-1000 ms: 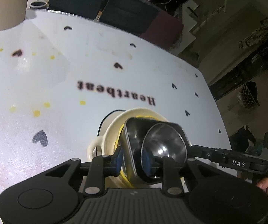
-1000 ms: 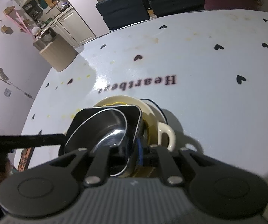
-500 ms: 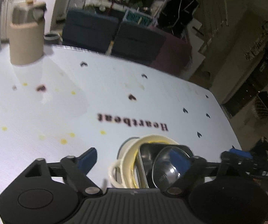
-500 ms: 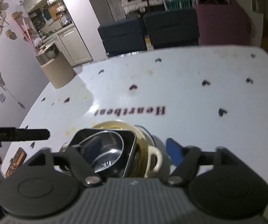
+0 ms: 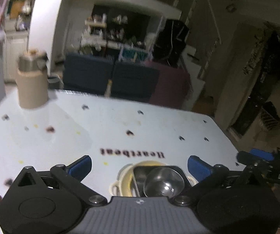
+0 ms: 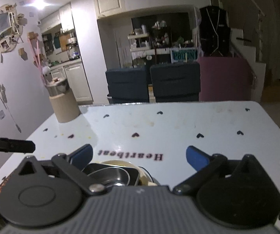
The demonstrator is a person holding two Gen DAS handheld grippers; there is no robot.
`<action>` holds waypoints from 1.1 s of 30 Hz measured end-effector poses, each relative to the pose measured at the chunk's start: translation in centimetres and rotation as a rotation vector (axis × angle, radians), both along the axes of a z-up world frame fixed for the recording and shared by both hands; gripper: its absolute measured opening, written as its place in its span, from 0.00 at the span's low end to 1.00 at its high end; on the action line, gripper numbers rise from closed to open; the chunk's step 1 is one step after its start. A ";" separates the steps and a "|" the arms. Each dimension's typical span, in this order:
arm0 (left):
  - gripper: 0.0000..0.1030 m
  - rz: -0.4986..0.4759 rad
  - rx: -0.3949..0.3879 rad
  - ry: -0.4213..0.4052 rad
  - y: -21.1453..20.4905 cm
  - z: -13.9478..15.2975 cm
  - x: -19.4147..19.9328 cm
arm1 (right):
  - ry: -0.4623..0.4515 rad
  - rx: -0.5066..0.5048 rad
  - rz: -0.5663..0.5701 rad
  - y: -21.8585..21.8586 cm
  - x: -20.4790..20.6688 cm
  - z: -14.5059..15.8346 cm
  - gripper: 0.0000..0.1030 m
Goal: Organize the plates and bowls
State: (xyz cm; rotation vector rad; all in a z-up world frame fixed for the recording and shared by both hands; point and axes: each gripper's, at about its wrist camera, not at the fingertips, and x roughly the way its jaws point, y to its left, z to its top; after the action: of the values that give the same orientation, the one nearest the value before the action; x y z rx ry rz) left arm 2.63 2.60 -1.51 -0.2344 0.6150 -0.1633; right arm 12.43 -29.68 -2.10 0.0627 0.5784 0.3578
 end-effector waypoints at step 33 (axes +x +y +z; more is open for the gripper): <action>1.00 0.141 0.176 -0.083 -2.7 -4.5 -11.3 | -0.149 -0.065 -0.138 -1.3 -12.6 -3.2 1.00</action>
State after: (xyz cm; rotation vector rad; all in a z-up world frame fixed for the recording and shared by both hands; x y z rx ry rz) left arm -8.69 -0.10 -5.96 -0.0994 0.5253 0.0179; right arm -0.17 -30.98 -5.34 0.0130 0.4352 0.2069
